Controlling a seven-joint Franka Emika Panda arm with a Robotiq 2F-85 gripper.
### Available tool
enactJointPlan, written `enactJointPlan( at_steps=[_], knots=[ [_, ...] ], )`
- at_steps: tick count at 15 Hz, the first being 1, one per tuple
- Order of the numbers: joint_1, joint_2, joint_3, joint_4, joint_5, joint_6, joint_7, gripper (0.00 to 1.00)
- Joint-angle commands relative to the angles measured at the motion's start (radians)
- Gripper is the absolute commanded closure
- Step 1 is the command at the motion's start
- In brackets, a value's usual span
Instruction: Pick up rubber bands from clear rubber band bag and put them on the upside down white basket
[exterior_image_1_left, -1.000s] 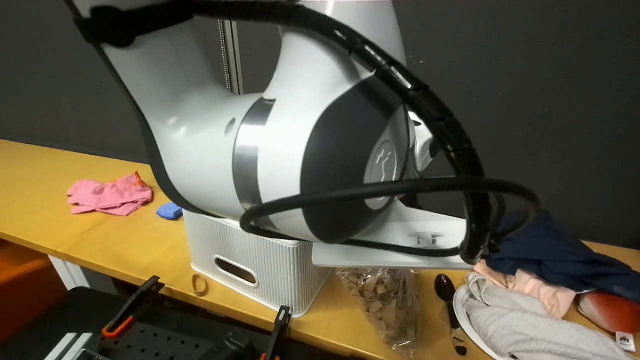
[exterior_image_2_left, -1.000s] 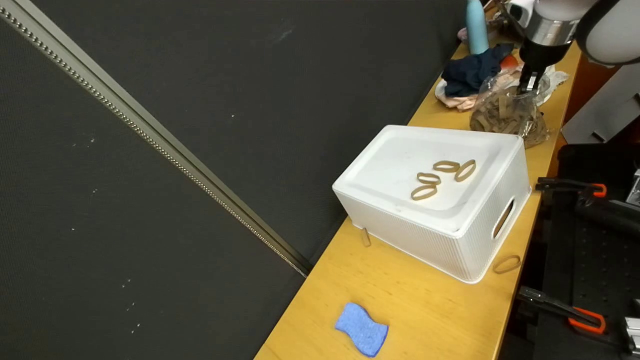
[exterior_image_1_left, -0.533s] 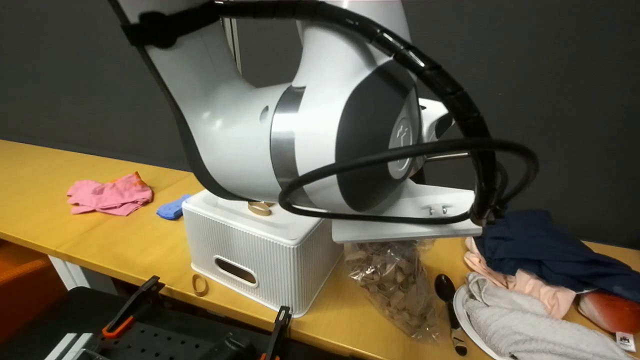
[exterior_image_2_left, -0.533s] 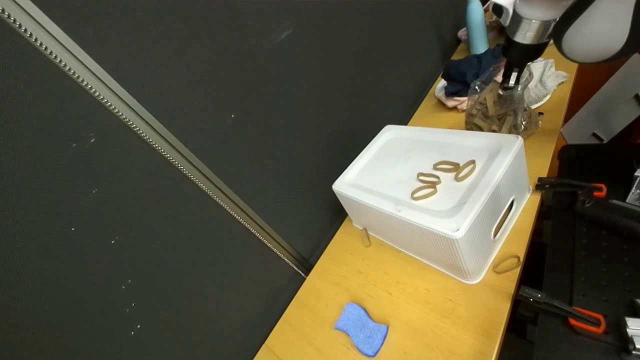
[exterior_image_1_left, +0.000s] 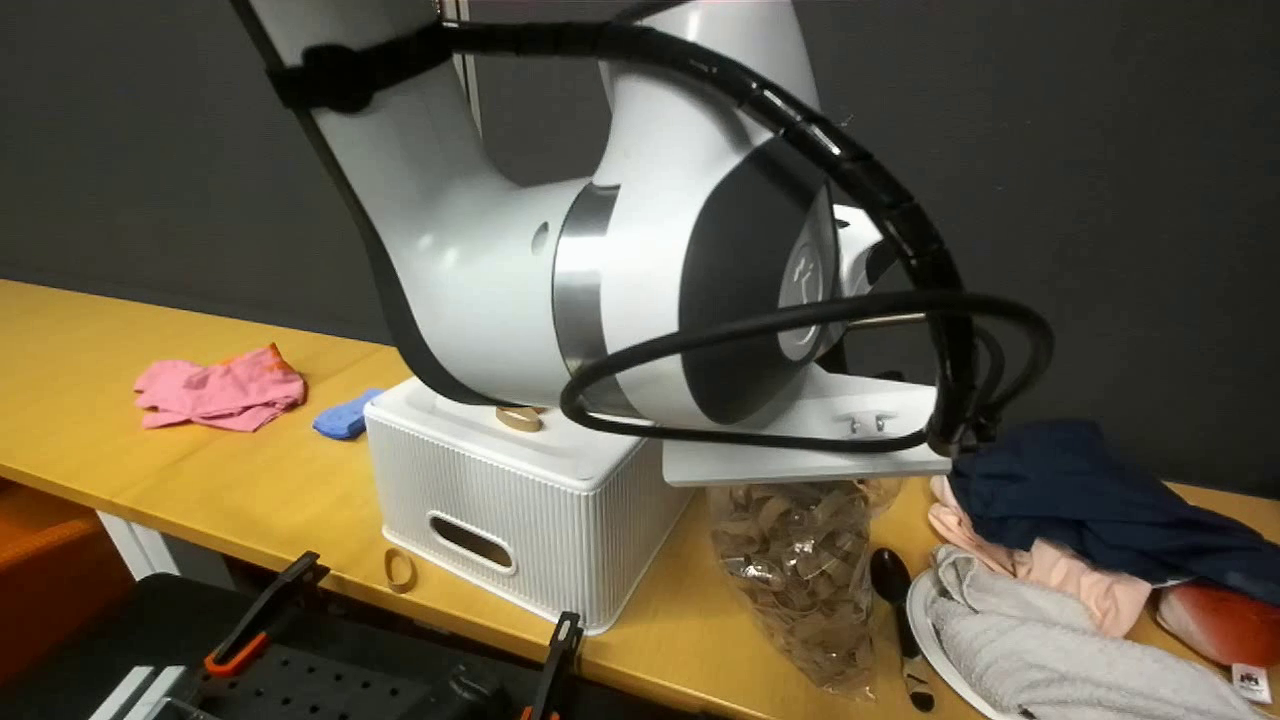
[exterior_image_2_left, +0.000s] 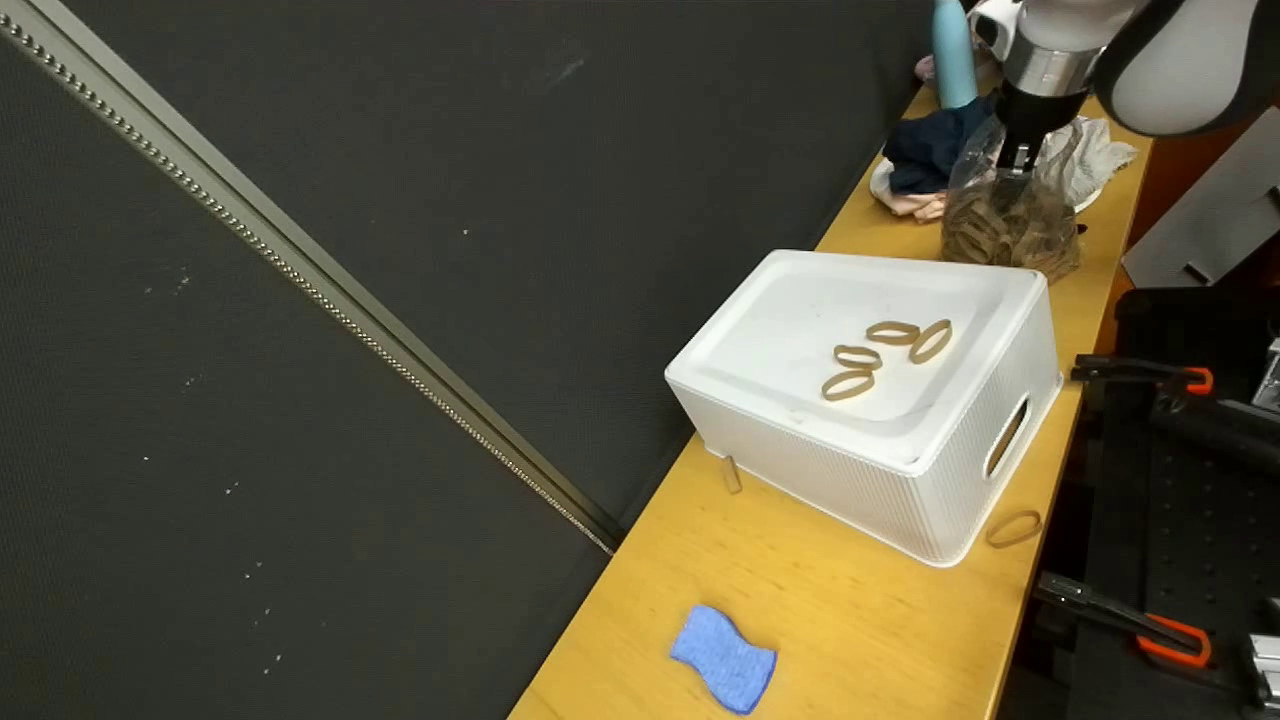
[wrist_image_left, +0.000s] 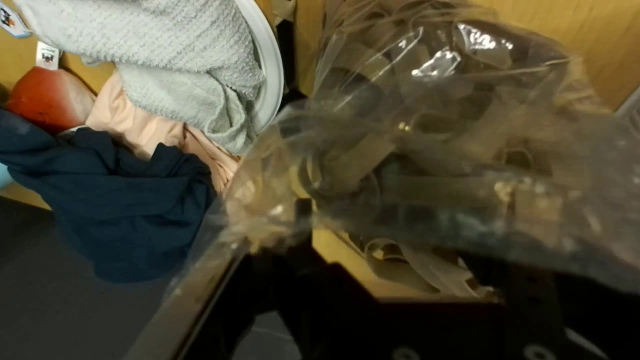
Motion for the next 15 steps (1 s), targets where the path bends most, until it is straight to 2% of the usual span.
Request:
enactJointPlan(
  at_steps=[1, 3, 4, 6, 8, 9, 11, 13, 15],
  knots=[
    [-0.010, 0.036, 0.027, 0.012, 0.018, 0.027, 0.024, 0.02],
    [-0.015, 0.051, 0.042, 0.020, 0.017, 0.030, 0.037, 0.00],
    [-0.028, 0.058, 0.068, 0.024, 0.061, 0.029, 0.002, 0.00],
    [-0.031, 0.066, 0.088, 0.033, 0.081, 0.024, 0.004, 0.04],
    [-0.033, 0.077, 0.105, 0.040, 0.099, 0.028, 0.005, 0.09],
    [-0.034, 0.080, 0.113, 0.037, 0.107, 0.033, 0.007, 0.18],
    [-0.040, 0.090, 0.127, 0.032, 0.121, 0.042, 0.010, 0.24],
    [-0.057, 0.099, 0.145, 0.025, 0.130, 0.053, 0.010, 0.20],
    [-0.086, 0.112, 0.165, 0.025, 0.104, 0.064, 0.032, 0.22]
  ],
)
